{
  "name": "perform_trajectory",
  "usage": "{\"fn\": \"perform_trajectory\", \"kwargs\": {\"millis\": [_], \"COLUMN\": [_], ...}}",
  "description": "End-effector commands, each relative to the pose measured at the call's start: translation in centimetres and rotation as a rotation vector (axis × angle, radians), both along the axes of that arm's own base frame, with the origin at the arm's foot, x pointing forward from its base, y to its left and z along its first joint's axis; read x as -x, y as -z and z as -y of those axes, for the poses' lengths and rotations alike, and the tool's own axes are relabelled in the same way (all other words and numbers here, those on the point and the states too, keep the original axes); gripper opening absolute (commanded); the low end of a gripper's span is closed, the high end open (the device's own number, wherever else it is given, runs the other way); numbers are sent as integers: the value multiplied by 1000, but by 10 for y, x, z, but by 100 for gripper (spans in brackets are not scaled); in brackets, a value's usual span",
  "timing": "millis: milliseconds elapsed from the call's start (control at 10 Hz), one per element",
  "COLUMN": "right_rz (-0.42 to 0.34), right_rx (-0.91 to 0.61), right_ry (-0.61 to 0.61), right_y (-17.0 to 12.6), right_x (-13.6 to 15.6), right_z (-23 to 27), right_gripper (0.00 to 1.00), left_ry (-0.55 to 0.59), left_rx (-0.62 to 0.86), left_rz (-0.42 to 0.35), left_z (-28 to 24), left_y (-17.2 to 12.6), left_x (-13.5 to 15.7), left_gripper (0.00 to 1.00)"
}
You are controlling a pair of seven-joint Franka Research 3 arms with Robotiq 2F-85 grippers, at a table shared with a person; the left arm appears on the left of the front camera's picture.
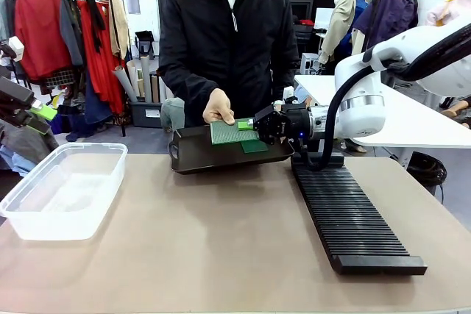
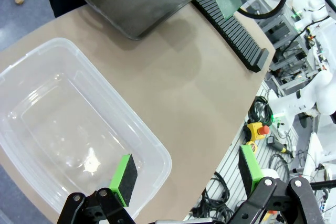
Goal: Sort PCBs into racks and boxes based on the side picked up.
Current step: Pick up the Blank PCB handed by the Human, then if the short side of the Blank PCB is picked up, insert it into the PCB Rack ; if the long side is picked up, place it in the Organizing box.
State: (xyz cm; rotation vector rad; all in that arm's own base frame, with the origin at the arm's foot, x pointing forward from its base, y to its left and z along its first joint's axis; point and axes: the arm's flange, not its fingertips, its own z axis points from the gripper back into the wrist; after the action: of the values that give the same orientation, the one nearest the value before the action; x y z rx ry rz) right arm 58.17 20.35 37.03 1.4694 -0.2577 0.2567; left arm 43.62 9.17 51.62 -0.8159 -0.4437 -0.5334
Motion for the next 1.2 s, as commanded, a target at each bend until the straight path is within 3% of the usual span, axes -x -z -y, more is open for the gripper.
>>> {"fn": "perform_trajectory", "kwargs": {"millis": [0, 1100], "right_rz": [4, 0], "right_rx": [-10, 0], "right_ry": [22, 0], "right_y": [-6, 0], "right_x": [-5, 0], "right_z": [-8, 0], "right_gripper": [0, 0], "left_ry": [2, 2], "left_rx": [6, 6], "left_rz": [0, 0], "left_z": [0, 0], "left_y": [0, 0], "left_x": [0, 0], "left_gripper": [100, 100]}}
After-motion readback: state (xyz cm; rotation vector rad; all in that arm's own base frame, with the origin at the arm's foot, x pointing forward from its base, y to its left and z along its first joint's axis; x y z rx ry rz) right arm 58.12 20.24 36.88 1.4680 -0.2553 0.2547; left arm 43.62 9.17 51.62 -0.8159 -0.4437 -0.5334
